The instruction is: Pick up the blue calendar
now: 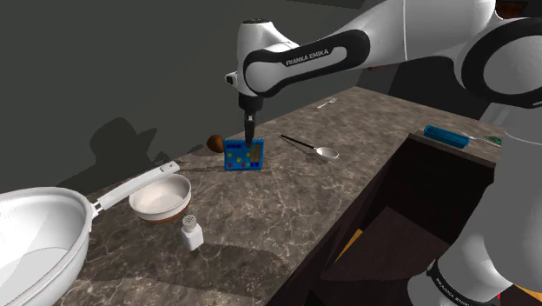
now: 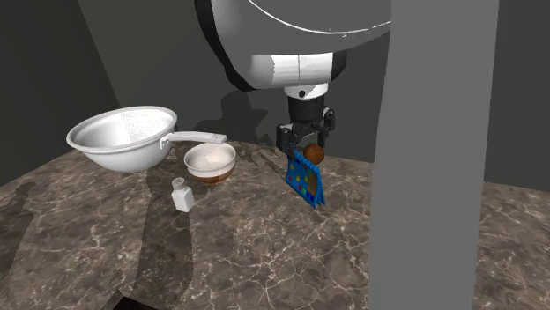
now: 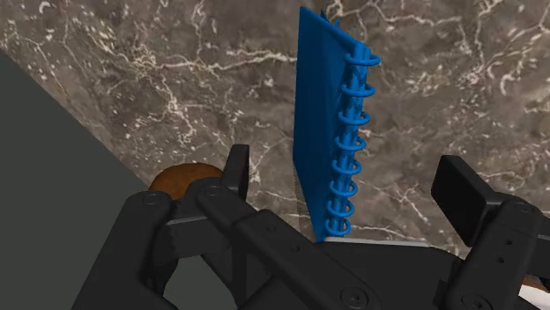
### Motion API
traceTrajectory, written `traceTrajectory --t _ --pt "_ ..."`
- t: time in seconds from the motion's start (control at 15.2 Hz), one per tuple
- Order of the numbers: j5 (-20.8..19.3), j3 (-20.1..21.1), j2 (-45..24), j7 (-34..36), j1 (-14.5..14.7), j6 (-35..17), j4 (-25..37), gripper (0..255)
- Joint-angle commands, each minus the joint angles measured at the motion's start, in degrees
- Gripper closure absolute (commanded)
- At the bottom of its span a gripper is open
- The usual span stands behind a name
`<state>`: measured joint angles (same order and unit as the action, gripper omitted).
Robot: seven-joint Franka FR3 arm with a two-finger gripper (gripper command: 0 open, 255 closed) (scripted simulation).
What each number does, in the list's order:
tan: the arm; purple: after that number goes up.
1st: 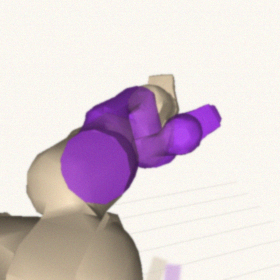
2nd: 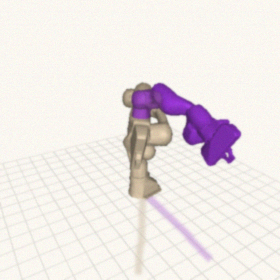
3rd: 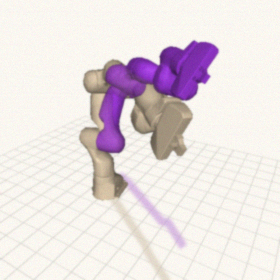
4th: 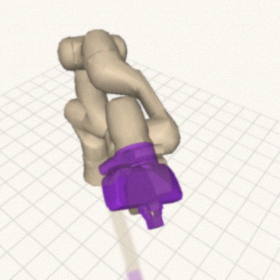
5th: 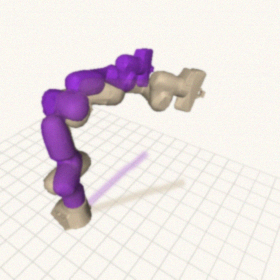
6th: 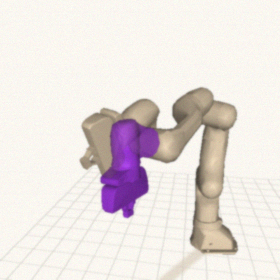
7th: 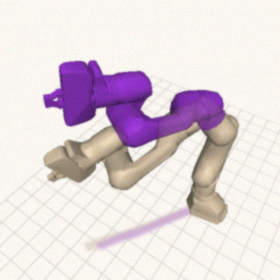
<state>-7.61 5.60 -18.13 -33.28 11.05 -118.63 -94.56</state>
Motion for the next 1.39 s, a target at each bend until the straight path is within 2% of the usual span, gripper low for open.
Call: traceTrajectory --t 0.0,0.46,0.59,0.66,1.32 --pt "-0.5 0.4 -2.0 -0.8 0.5 0.0 2.2 0" --pt "-1.0 0.2 -3.7 -0.1 0.5 -5.1 -1.3 0" --pt "-1.0 0.2 -3.7 -0.1 0.5 -5.1 -1.3 0" --pt "-1.0 0.2 -3.8 -0.1 0.5 -5.1 -1.2 255" --pt "-0.9 0.2 -3.5 -0.2 0.5 -4.5 -0.9 255"
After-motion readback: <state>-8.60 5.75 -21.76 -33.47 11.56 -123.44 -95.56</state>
